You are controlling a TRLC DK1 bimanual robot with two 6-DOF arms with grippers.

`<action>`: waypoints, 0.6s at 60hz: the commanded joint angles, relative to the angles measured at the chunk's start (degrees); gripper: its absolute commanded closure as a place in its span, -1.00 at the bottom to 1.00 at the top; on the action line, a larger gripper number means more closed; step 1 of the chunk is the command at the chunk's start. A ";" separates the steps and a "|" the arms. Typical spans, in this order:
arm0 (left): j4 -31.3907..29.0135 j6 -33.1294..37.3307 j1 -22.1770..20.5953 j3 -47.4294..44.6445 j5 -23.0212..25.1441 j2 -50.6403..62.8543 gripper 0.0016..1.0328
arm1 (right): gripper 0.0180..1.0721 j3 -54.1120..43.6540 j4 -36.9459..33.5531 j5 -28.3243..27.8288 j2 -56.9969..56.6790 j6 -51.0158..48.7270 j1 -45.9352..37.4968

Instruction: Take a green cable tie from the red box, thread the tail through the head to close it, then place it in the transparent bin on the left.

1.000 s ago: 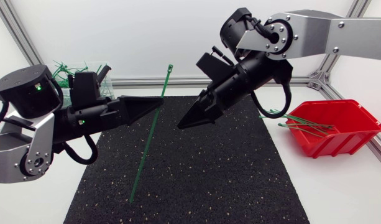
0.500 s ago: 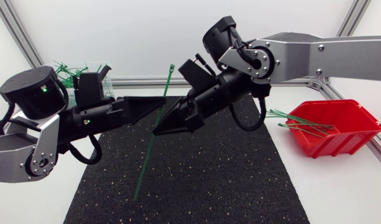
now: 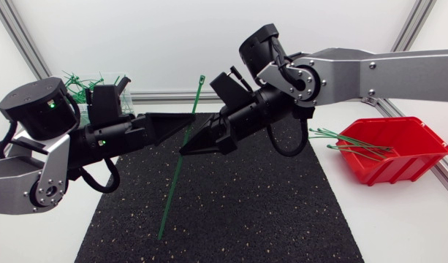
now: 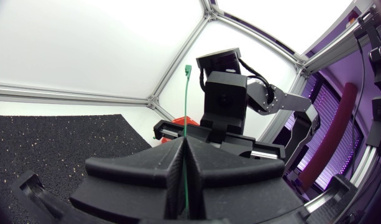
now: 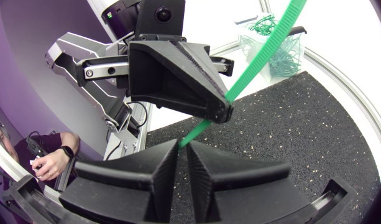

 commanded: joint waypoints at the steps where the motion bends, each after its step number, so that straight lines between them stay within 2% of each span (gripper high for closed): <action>1: 1.28 -1.54 -0.49 0.01 0.10 0.47 0.93 | 0.89 -1.62 0.71 -0.12 -0.49 1.27 -0.38; 13: 1.28 -1.54 -0.66 0.01 0.10 0.21 0.93 | 0.89 -2.06 0.62 -0.03 -0.85 1.00 -0.46; 15: 1.19 -1.89 -0.58 0.36 0.19 0.21 0.88 | 0.89 -2.15 0.62 0.14 -1.02 0.91 -0.55; 17: 1.11 -2.16 -0.49 0.45 0.63 0.12 0.58 | 0.89 -2.33 0.45 0.76 -1.20 0.83 -0.55; 19: 0.93 -2.25 -0.31 0.45 1.07 -0.14 0.12 | 0.89 -2.50 0.27 1.28 -1.37 0.56 -0.55; 20: 0.93 -2.25 -0.31 0.45 1.25 -0.14 0.07 | 0.89 -2.59 0.27 1.28 -1.37 0.56 -0.46; 21: 0.75 -2.33 0.04 0.63 2.48 -0.23 -0.19 | 0.89 -2.68 0.01 1.90 -1.46 0.39 -0.46; 22: 0.67 -2.42 0.39 0.63 3.71 -0.32 -0.34 | 0.89 -2.77 -0.25 2.16 -1.46 0.30 -0.46; 30: -1.44 -2.42 2.41 1.16 8.36 -0.58 -0.59 | 0.89 -2.42 -6.14 4.27 -1.64 -4.10 -0.55; 36: -2.23 -1.98 4.08 1.24 11.62 -0.85 -0.62 | 0.89 -1.18 -11.59 5.94 -2.08 -6.91 -0.82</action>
